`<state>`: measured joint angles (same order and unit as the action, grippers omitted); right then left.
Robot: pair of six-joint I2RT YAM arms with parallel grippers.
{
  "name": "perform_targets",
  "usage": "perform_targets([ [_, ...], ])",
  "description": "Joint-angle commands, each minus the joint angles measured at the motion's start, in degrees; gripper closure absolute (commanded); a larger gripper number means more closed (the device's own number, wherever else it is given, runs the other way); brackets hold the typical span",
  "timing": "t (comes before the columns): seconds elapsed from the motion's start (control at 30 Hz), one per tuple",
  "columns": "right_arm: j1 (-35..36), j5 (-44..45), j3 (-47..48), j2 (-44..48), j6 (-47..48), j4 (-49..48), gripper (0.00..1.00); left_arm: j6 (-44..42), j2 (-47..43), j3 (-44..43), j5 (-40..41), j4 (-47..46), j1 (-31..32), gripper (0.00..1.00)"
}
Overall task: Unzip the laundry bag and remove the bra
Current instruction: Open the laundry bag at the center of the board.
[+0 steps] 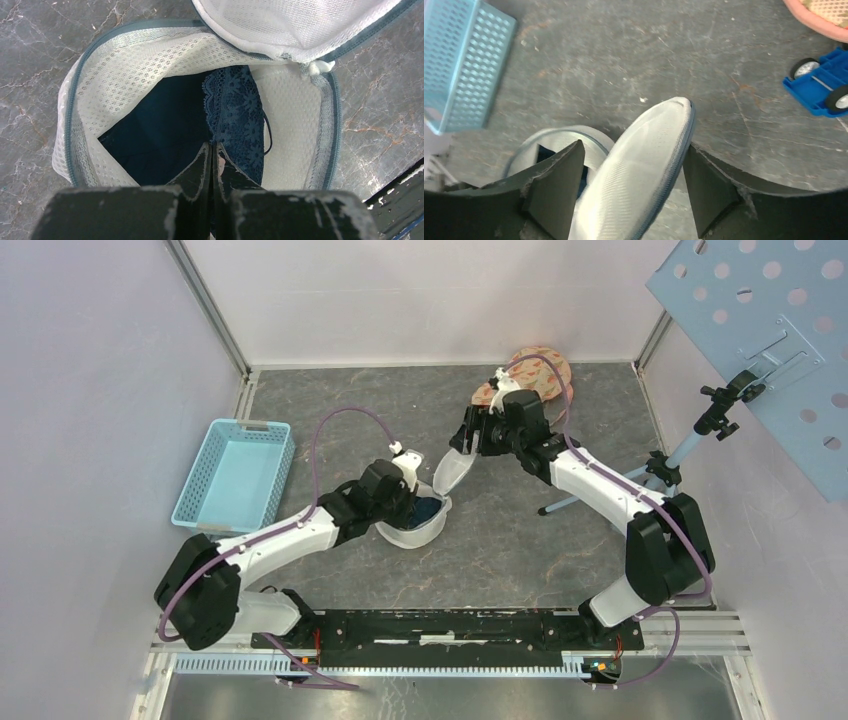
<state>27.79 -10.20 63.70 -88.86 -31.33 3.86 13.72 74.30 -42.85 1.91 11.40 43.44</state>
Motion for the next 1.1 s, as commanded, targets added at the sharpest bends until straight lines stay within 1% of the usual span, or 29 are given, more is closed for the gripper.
perform_targets([
  [0.0, -0.15, 2.10, -0.03, 1.92, 12.07, 4.04, 0.14, -3.24, -2.52, 1.40, -0.91, -2.09, -0.71, 0.98],
  [0.03, -0.15, 2.48, 0.33, 1.94, 14.03, 5.83, 0.07, -4.46, -2.83, 1.77, -1.27, -2.02, -0.71, 0.98],
  [0.07, -0.21, 2.80, 0.77, 1.86, 16.62, 7.53, 0.02, -5.71, -3.31, 2.39, -1.45, -2.06, -0.68, 0.98],
  [0.17, -1.06, -0.92, 0.73, 1.87, 23.19, 10.14, 0.02, -7.01, -4.31, 3.27, -1.64, -1.87, -0.81, 0.98],
  [0.2, -1.16, -3.09, 0.57, 1.98, 24.85, 10.59, 0.02, -7.64, -4.59, 3.24, -4.02, -1.84, -0.81, 0.98],
  [0.33, -1.23, -11.46, 0.38, 2.35, 29.52, 10.22, 0.02, -11.20, -4.98, 2.44, -4.13, -0.36, -0.79, 0.98],
  [0.37, -1.18, -12.60, 0.60, 2.38, 30.74, 10.26, 0.02, -12.13, -5.39, 2.20, -3.94, 0.18, -0.81, 0.98],
  [0.47, -1.16, -11.94, 2.50, 1.27, 35.43, 12.61, 0.02, -16.72, -7.54, 2.18, -5.47, 0.95, -0.81, 0.98],
  [0.53, -1.29, -15.06, 2.81, 0.87, 37.70, 12.52, 0.02, -19.88, -8.87, 2.47, -5.99, 1.24, -0.81, 0.98],
  [0.63, -0.95, -24.84, 2.87, -0.34, 37.49, 10.58, 0.02, -24.96, -10.23, 2.60, -8.15, 2.32, -0.81, 0.98],
  [0.77, 1.50, -31.10, 6.76, -4.01, 37.31, 10.28, 0.02, -30.33, -11.43, 1.86, -11.22, 3.73, -0.68, 0.98],
  [0.9, 4.98, -32.79, 11.09, -8.44, 37.22, 11.08, 0.05, -33.70, -11.68, 0.86, -11.91, 4.26, -0.73, 0.98],
  [1.0, 6.75, -31.32, 12.88, -10.84, 36.92, 10.27, 0.10, -35.08, -11.90, 0.17, -12.88, 4.70, -0.73, 0.98],
  [1.07, 7.36, -29.27, 13.43, -12.39, 36.74, 9.68, 0.11, -35.53, -12.09, -0.69, -14.57, 5.80, -0.73, 0.98],
])
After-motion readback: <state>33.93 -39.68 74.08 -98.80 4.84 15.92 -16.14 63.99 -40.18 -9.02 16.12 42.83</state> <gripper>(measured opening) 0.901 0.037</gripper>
